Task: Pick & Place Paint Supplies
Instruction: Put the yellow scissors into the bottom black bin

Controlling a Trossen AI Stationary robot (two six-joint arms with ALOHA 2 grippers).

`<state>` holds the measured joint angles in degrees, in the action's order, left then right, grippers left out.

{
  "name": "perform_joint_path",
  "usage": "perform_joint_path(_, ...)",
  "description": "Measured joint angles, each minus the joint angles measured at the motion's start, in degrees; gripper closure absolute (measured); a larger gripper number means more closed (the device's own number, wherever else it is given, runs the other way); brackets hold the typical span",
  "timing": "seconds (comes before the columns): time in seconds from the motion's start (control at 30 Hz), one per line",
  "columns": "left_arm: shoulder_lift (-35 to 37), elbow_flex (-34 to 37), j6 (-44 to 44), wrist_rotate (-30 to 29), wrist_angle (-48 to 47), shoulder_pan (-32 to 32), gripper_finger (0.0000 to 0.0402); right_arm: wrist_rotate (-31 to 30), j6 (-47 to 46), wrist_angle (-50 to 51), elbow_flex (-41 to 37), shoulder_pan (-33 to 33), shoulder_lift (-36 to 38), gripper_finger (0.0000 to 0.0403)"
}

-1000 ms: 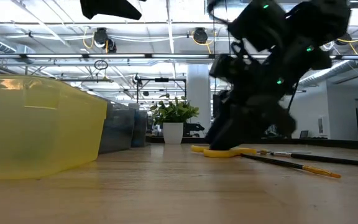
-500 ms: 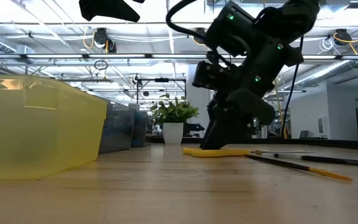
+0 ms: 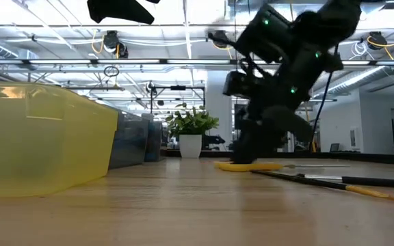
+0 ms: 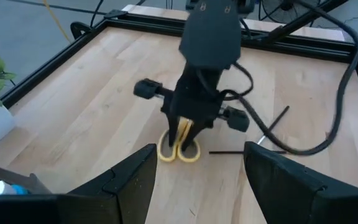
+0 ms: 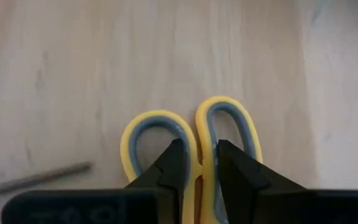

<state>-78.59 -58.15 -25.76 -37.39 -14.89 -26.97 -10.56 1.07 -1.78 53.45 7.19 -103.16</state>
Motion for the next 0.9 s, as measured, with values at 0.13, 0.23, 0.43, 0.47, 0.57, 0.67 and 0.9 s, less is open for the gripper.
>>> perform_joint_path(0.13,0.02,-0.02,0.14,-0.09,-0.04,0.01,0.0149,-0.09,1.94,-4.59,-0.02,1.50,7.46,0.0344)
perform_joint_path(0.23,0.00,-0.02,-0.05,-0.15,-0.43,0.17,0.0149,0.22,2.72,-8.75,-0.19,2.54,13.19,0.0344)
perform_joint_path(0.43,-1.58,-0.02,-1.75,-0.13,-1.24,0.92,0.0149,0.18,5.27,-24.46,-4.90,4.45,21.40,0.0344)
perform_joint_path(0.47,-2.10,-0.02,-1.10,-0.15,-0.81,1.08,0.0149,0.49,5.48,-28.69,-6.24,4.73,22.52,0.0344)
perform_joint_path(0.57,-4.09,-0.02,2.30,-0.15,3.32,1.78,0.0149,2.88,5.54,-39.80,-11.40,5.17,24.46,0.0345)
perform_joint_path(0.67,-7.15,-0.04,7.74,0.22,12.84,2.78,0.0149,6.26,5.59,-50.28,-15.70,5.30,24.89,0.0347)
perform_joint_path(0.9,-16.52,0.08,20.89,9.96,39.35,5.16,0.0149,7.91,5.63,-54.99,-17.51,5.19,24.63,0.0398)
